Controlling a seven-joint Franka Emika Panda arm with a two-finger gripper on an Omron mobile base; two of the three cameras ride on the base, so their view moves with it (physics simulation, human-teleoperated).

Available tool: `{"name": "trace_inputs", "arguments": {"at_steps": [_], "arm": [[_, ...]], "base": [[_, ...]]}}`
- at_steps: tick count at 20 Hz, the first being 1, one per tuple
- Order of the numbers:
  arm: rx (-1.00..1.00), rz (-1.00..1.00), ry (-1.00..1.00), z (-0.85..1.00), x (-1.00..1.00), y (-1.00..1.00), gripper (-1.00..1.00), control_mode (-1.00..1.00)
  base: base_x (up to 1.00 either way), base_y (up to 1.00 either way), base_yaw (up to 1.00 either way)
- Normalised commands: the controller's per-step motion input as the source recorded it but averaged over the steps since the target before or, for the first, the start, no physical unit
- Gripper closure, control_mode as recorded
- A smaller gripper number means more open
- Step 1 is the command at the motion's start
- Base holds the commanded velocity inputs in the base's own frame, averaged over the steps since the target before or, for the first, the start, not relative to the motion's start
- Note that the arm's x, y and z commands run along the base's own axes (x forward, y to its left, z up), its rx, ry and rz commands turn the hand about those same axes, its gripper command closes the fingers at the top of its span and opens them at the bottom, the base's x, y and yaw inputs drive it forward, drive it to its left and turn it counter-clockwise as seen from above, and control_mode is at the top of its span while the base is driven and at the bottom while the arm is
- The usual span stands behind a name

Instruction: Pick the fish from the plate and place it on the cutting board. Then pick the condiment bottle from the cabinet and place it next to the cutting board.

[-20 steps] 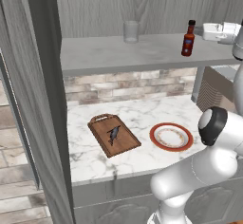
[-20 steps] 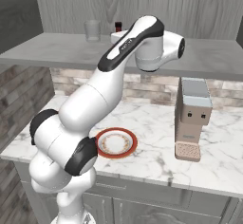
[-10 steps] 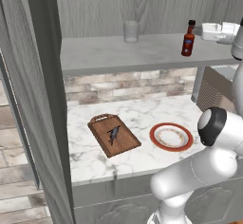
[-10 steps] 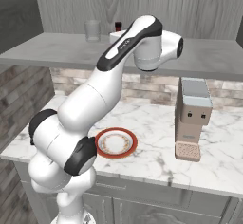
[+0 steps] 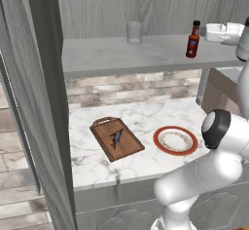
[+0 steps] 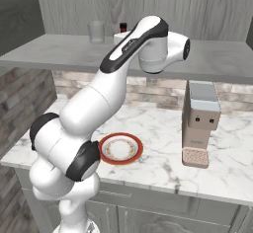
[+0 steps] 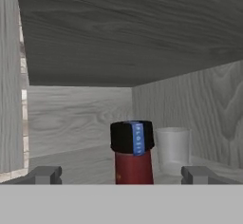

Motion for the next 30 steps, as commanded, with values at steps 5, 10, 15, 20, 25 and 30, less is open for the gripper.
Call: {"name": "trace_inputs", "arguments": {"at_steps": [5, 10, 15, 20, 25, 30], "arm": [[0.0, 0.0, 0.0, -0.02, 0.12, 0.0, -1.0, -1.0], [0.0, 0.0, 0.0, -0.04, 0.18, 0.0, -1.0, -1.0], [0.0, 0.0, 0.0, -0.01, 0.18, 0.0, -1.0, -1.0], [0.0, 0.0, 0.0, 0.0, 0.05, 0.0, 1.0, -1.0], [0.0, 0.0, 0.0, 0.0, 0.0, 0.0, 1.0, -1.0], [0.0, 0.0, 0.0, 0.0, 0.0, 0.0, 1.0, -1.0]], "base": [[0.0, 0.0, 0.0], [0.0, 0.0, 0.0], [0.0, 0.0, 0.0], [0.0, 0.0, 0.0], [0.0, 0.0, 0.0], [0.0, 0.0, 0.0]]}}
